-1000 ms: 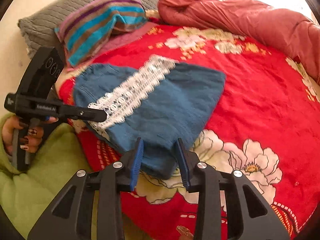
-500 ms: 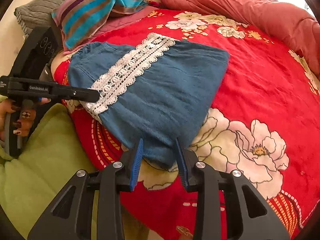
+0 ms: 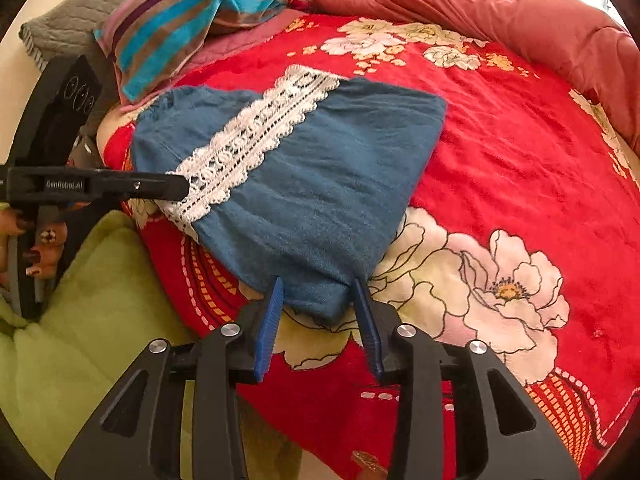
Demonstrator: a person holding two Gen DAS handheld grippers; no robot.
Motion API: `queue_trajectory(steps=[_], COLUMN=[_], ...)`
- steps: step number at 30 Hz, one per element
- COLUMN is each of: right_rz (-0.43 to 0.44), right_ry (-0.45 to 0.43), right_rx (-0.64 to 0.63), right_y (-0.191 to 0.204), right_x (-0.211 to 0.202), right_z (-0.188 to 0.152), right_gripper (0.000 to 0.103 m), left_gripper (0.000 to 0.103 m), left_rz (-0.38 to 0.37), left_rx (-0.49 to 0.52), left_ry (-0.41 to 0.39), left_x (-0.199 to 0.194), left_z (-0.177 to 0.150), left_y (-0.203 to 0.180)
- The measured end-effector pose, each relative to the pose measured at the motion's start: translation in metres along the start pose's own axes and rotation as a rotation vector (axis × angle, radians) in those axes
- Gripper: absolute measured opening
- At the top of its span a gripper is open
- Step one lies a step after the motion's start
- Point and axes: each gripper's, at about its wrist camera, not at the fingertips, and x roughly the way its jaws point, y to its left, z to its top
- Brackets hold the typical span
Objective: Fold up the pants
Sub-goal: 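Release the lace leg and move both grippers to the waistband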
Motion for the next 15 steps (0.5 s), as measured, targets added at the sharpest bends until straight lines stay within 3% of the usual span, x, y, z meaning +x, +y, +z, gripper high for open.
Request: queue_trajectory(steps=[9,14,15], right_rz=[-0.011,-0.016,-0.018], right_ry=[-0.05,-0.073,-0.077], right_rx=[0.022,0.019,0.022], right_y=[-0.003,0.002,0.003], right_x=[-0.015,-0.019,-0.019], right_z=[0.006,0.009,0.011], right_gripper=[0.065,0.076,0.083], left_gripper=[0.033,0.043,0.048], left_rz=[0.038,0.083,0.089], left_rx=[0.027,0.036,0.038], left_ry=[-0.059,-0.107,-0.114], left_x=[-0.019,-0.035,-0.038], left_z=[-0.001,-0.003,-0.002], left_y=[-0.005,-0.004,-0.004])
